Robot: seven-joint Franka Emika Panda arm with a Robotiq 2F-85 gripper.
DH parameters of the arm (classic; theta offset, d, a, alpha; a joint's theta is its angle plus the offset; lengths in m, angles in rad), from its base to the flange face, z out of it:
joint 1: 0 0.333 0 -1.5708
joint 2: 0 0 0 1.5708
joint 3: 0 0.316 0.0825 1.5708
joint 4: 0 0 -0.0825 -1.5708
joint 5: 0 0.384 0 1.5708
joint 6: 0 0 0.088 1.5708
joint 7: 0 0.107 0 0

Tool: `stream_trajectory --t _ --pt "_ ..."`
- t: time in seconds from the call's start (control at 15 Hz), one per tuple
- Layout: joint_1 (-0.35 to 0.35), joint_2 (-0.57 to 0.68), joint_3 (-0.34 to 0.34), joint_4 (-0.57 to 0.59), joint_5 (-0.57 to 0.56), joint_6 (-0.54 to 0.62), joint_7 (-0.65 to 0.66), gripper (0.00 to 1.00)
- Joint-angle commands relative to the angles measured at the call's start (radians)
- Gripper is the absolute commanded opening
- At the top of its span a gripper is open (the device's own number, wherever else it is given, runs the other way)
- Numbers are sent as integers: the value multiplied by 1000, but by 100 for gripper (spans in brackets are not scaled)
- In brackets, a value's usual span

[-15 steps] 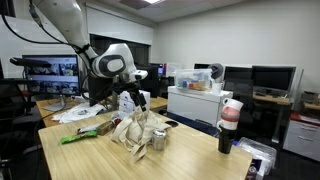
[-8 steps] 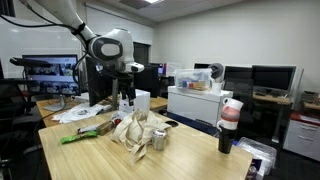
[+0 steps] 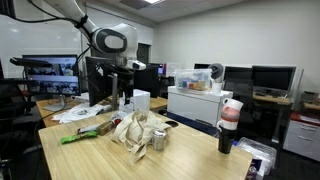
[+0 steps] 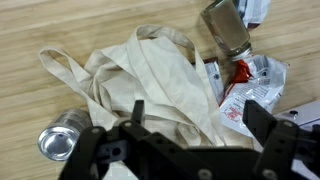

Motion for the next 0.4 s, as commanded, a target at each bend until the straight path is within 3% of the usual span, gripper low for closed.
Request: stream_trajectory --t 0.0,0.33 --pt "-8 -1 7 7 20 1 -1 100" --pt "-12 -1 6 21 43 1 -4 100"
